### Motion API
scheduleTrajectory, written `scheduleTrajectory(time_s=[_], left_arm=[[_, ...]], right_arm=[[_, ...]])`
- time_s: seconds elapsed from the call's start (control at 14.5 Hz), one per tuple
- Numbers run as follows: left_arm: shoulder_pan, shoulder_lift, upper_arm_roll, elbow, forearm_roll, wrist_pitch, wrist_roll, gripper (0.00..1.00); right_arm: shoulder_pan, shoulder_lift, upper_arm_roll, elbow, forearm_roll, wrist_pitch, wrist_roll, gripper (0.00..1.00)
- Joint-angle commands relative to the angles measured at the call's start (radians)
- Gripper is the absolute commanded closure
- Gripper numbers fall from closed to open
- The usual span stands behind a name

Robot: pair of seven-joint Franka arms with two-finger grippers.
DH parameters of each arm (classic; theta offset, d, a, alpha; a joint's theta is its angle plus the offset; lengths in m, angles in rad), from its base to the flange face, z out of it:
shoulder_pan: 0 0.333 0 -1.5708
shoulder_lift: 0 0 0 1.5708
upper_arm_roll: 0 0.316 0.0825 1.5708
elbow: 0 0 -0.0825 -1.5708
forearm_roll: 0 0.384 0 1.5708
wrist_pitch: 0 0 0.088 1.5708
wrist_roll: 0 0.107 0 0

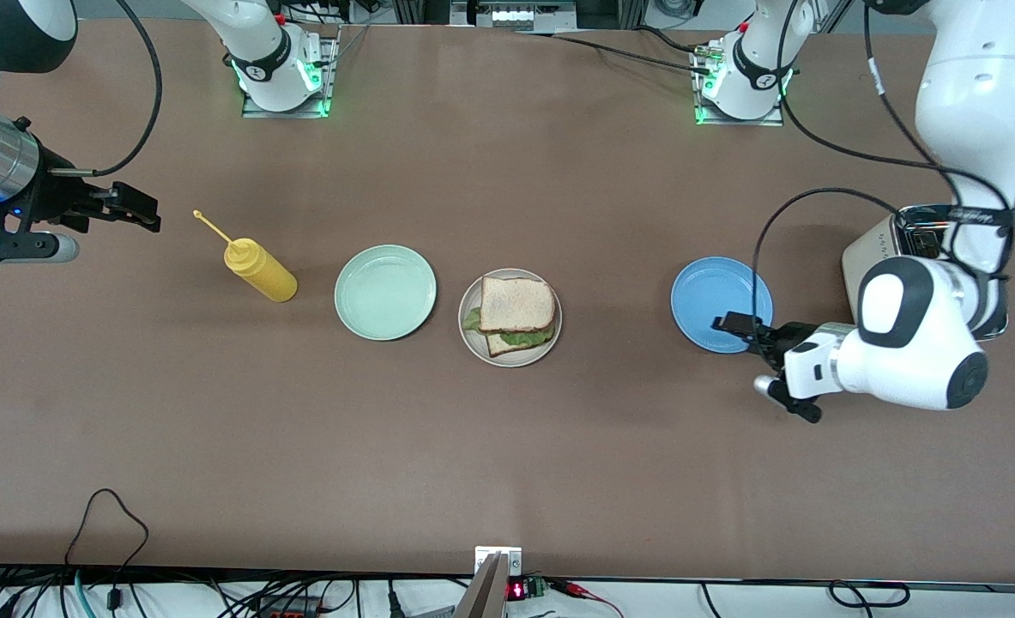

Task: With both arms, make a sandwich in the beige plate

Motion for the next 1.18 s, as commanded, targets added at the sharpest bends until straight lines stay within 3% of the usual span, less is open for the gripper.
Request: scheduleTrajectory(time_s=[0.0, 0.21, 0.41, 0.69, 0.97, 1.11], left_arm=[[-0.016, -0.074, -0.006, -0.018, 0.156, -0.031, -0.045, 0.00], [-0.046, -0.123, -0.012, -0.012, 0.258, -0.057, -0.123, 0.00], [-0.065, -0.192, 0.027, 0.027, 0.266, -0.054, -0.136, 0.00], [-0.294, -0.294, 0.344, 0.077, 0.251, -0.063, -0.163, 0.00], [-0.269, -0.408, 0.391, 0.061, 0.194, -0.094, -0.321, 0.00], [-0.264, -0.490, 0.389, -0.026, 0.192, -0.126, -0.408, 0.00]], right_arm=[[0.004, 0.003, -0.006, 0.017, 0.014, -0.006, 0.008, 0.00], [0.004, 0.003, -0.006, 0.017, 0.012, -0.009, 0.008, 0.00], [0.003, 0.003, -0.006, 0.017, 0.012, -0.011, 0.007, 0.00], [0.004, 0.003, -0.006, 0.017, 0.012, -0.006, 0.007, 0.00], [0.004, 0.003, -0.006, 0.017, 0.012, -0.005, 0.007, 0.00], [0.004, 0.003, -0.006, 0.017, 0.012, -0.005, 0.005, 0.00]])
